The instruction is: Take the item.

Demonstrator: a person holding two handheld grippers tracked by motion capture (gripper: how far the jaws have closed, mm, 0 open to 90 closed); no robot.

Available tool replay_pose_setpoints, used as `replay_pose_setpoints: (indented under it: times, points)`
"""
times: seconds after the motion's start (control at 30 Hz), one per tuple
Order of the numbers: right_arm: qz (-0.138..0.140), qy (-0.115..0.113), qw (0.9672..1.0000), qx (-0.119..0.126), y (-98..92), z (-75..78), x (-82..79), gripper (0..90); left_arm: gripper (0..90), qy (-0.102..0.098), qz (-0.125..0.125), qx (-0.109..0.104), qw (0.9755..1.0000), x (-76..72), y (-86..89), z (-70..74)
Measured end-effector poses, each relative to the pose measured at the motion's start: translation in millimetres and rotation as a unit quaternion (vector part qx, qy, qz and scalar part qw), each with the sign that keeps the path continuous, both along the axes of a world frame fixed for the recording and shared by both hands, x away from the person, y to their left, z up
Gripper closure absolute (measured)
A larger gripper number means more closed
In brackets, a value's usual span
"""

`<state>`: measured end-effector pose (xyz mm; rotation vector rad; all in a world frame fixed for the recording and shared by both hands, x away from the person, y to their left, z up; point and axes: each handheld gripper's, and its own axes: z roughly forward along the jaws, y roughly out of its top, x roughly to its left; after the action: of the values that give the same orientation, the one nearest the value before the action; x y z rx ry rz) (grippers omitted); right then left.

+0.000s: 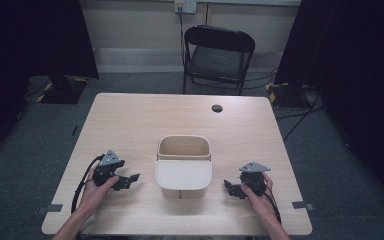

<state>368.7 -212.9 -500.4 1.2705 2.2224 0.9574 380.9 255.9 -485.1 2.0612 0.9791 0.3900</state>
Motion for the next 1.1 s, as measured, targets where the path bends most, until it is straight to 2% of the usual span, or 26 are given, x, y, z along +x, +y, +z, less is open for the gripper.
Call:
replay_pose_setpoints:
  times: [0.43, 0.53, 0.63, 0.83, 0.93, 0.97, 1.0, 1.1]
  points:
    - [0.0, 0.0, 1.0, 0.0, 0.0, 0.0, 0.0, 12.9, 16.5, -0.018, -0.023, -0.018, 0.9994, -9.1, -6.8, 9.5]
    - [0.0, 0.0, 1.0, 0.0, 0.0, 0.0, 0.0, 12.9, 17.2, -0.022, -0.028, -0.03, 0.9989, -11.7, -8.2, 12.4]
    - [0.0, 0.0, 1.0, 0.0, 0.0, 0.0, 0.0, 12.9, 18.1, -0.034, -0.036, -0.046, 0.9977, -15.7, -9.0, 17.2]
    - [0.0, 0.0, 1.0, 0.0, 0.0, 0.0, 0.0, 12.9, 19.0, -0.042, -0.05, -0.063, 0.9959, -20.0, -11.1, 21.9]
    - [0.0, 0.0, 1.0, 0.0, 0.0, 0.0, 0.0, 12.9, 19.0, -0.043, -0.054, -0.061, 0.9957, -21.2, -11.7, 23.5]
    - [0.0, 0.0, 1.0, 0.0, 0.0, 0.0, 0.0, 12.8, 19.0, -0.045, -0.057, -0.071, 0.9948, -22.7, -13.3, 24.4]
    - [0.0, 0.0, 1.0, 0.0, 0.0, 0.0, 0.0, 12.9, 19.1, -0.045, -0.057, -0.071, 0.9948, -22.7, -13.3, 24.4]
    - [0.0, 0.0, 1.0, 0.0, 0.0, 0.0, 0.0, 12.9, 19.0, -0.05, -0.072, -0.081, 0.9928, -25.6, -15.1, 27.1]
